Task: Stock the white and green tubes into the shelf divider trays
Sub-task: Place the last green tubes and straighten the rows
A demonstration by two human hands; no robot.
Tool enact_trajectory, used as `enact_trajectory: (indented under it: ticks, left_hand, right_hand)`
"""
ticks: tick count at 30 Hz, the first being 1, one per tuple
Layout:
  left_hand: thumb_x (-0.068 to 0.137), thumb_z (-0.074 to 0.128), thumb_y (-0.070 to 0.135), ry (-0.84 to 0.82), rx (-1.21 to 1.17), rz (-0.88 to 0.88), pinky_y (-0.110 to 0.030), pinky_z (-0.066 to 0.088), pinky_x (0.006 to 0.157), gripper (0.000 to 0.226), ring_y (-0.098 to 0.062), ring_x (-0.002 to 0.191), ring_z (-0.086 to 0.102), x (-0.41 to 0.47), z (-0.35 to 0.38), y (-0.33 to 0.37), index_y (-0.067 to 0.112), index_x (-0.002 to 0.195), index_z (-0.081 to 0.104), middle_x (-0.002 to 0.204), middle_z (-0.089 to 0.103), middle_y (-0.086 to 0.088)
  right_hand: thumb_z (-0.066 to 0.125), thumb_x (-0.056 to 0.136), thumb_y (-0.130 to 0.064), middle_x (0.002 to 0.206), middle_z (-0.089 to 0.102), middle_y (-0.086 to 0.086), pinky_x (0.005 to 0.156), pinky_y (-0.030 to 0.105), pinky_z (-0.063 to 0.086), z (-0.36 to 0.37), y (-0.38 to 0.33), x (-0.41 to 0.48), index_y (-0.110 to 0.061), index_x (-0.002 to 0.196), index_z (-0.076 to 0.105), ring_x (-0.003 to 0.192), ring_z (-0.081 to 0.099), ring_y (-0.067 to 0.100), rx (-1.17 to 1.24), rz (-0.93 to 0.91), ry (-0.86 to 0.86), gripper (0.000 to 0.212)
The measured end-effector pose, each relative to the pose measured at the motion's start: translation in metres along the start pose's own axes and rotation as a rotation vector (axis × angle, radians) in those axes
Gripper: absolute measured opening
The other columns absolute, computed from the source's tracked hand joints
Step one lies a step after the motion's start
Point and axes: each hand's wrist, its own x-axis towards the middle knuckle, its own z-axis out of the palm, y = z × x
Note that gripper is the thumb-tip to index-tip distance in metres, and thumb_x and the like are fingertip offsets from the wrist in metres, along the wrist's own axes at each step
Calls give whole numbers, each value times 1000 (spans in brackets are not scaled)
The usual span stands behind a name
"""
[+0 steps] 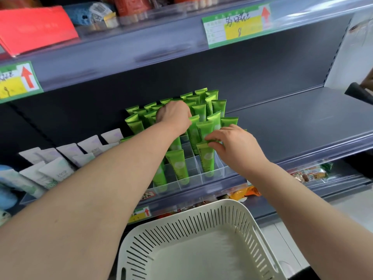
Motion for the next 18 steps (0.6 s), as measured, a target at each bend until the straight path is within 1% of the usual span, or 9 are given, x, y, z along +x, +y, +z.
enact_trajectory:
  ticks: [3, 6, 8, 10, 11, 13, 16, 18]
  left_hand:
    - [88, 69, 26, -13, -23, 8, -32, 48, 77, 16, -24, 101, 62, -1, 2, -2, 27, 104, 73, 110, 69, 1]
    - [88, 69, 30, 2, -90, 20, -35, 50, 87, 26, -22, 107, 61, -5, -2, -2, 29, 113, 69, 114, 69, 5]
    - [87, 68, 33, 66, -174, 60, -34, 49, 86, 24, -19, 107, 60, -9, -8, 0, 31, 111, 70, 110, 69, 9]
    - [87, 66, 37, 100, -205, 134, -34, 48, 86, 17, -17, 105, 58, -14, -14, 5, 33, 103, 72, 106, 70, 12]
    - [87, 67, 39, 81, -179, 171, -32, 47, 86, 15, -16, 104, 58, -16, -16, 8, 34, 100, 73, 105, 69, 13]
    - [88, 67, 38, 17, -99, 212, -31, 43, 85, 15, -15, 105, 57, -19, -16, 14, 33, 100, 74, 108, 68, 13]
    - [89, 66, 33, -20, -64, 183, -33, 45, 86, 13, -20, 106, 60, -20, -12, 20, 32, 100, 74, 110, 69, 9]
    - [90, 65, 30, -26, -64, 161, -31, 44, 85, 13, -21, 106, 60, -21, -12, 19, 30, 99, 74, 111, 69, 7]
  right_hand:
    - [55, 93, -30, 102, 68, -5, 71, 33, 49, -1, 2, 1, -28, 110, 68, 99, 56, 20, 23, 8, -13, 21]
    - [56, 93, -31, 102, 68, -6, 73, 34, 50, -1, 2, 2, -29, 111, 68, 99, 56, 19, 34, 7, -18, 21]
    - [56, 93, -31, 102, 68, -5, 73, 35, 50, 0, 2, 1, -29, 110, 67, 99, 56, 19, 38, 14, -16, 21]
    - [56, 93, -32, 102, 68, -5, 73, 36, 50, 1, 2, 1, -29, 110, 67, 99, 56, 20, 45, 24, -9, 21]
    - [56, 93, -32, 102, 68, -5, 73, 36, 51, 1, 1, 0, -28, 110, 68, 99, 56, 20, 49, 27, -5, 21]
    - [56, 93, -32, 100, 68, -4, 73, 37, 51, 1, 0, 0, -27, 109, 68, 98, 57, 20, 57, 29, 0, 21]
    - [57, 92, -31, 98, 68, -3, 73, 38, 52, 0, -2, -1, -26, 108, 69, 95, 59, 20, 71, 28, 12, 21]
    - [57, 92, -30, 99, 68, -4, 72, 36, 52, -1, -2, -1, -25, 108, 70, 94, 61, 19, 74, 33, 21, 20]
